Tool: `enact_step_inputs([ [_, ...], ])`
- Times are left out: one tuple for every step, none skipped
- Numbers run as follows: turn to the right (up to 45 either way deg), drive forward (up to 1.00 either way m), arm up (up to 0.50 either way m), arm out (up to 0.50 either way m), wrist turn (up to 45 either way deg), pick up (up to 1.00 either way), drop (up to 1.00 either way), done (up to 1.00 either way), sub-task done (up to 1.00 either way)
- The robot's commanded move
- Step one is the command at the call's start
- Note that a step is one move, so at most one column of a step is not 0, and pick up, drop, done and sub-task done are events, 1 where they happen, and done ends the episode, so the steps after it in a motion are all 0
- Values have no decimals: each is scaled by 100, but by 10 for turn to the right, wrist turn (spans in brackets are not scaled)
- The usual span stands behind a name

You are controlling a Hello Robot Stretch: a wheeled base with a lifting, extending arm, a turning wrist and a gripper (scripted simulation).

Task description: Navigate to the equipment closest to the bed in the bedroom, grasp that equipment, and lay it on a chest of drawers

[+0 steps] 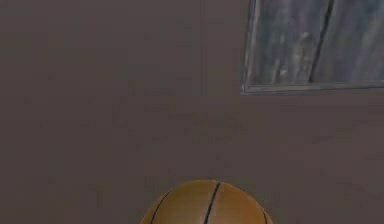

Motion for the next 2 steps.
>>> enact_step_inputs([
  [450, 0, 0, 0, 0, 0, 0, 0, 0],
  [450, 0, 0, 0, 0, 0, 0, 0, 0],
])
